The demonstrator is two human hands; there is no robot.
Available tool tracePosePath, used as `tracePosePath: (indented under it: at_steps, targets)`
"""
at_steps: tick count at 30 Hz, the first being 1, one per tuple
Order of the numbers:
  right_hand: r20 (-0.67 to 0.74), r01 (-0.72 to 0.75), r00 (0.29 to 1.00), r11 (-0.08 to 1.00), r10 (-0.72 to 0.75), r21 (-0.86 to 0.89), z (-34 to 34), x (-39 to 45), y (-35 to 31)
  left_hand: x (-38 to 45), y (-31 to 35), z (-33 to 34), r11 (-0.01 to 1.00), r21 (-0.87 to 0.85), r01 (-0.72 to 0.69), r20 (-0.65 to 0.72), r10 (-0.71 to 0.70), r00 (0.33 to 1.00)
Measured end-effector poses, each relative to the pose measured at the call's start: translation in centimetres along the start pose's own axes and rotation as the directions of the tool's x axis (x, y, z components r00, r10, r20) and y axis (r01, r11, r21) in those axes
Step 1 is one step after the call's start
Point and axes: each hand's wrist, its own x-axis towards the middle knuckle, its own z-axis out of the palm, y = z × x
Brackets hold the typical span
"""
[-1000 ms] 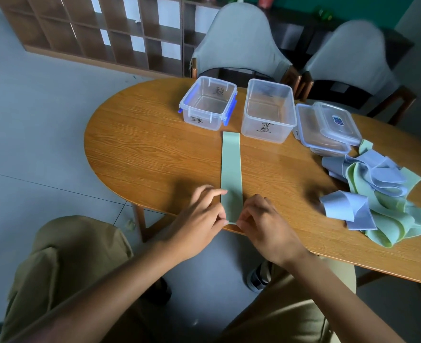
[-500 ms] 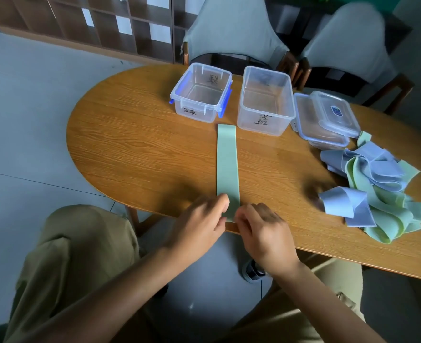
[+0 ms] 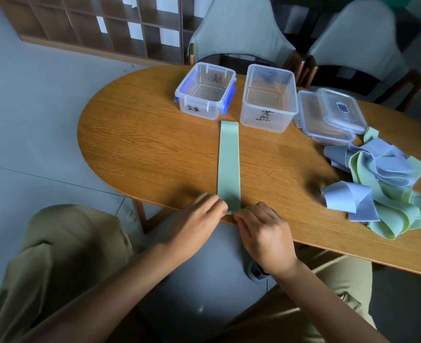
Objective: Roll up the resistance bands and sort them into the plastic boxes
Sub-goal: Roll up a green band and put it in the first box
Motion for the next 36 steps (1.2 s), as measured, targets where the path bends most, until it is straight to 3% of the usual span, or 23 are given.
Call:
tracePosePath:
  at_steps: [5, 12, 19, 26, 36]
  targets:
    - [0.076, -0.168, 0.983, 0.985, 0.164, 0.045, 0.0, 0.4, -0.4, 0.5, -0.1, 0.1, 0.995, -0.102, 0.017, -0.083, -0.025, 0.996]
    - [0.162, -0.387, 0.911, 0.922, 0.380, 0.018, 0.1, 1.2, -1.5, 1.1, 0.1, 0.4, 0.956, -0.189, 0.226, -0.131, -0.252, 0.959]
    - [0.163, -0.597, 0.793, 0.802, 0.587, 0.023, 1.6, 2.3, -2.0, 2.4, 0.2, 0.3, 0.918, -0.108, 0.382, -0.127, -0.393, 0.911]
    - [0.143, -0.627, 0.772, 0.779, 0.619, 0.010, 2.3, 3.0, -2.6, 2.6, 1.1, 0.2, 0.930, -0.028, 0.366, -0.224, -0.363, 0.905]
    - [0.176, -0.564, 0.797, 0.816, 0.578, -0.127, 3.6, 4.0, -2.1, 3.9, 0.9, 1.2, 0.929, 0.084, 0.360, -0.221, -0.335, 0.916]
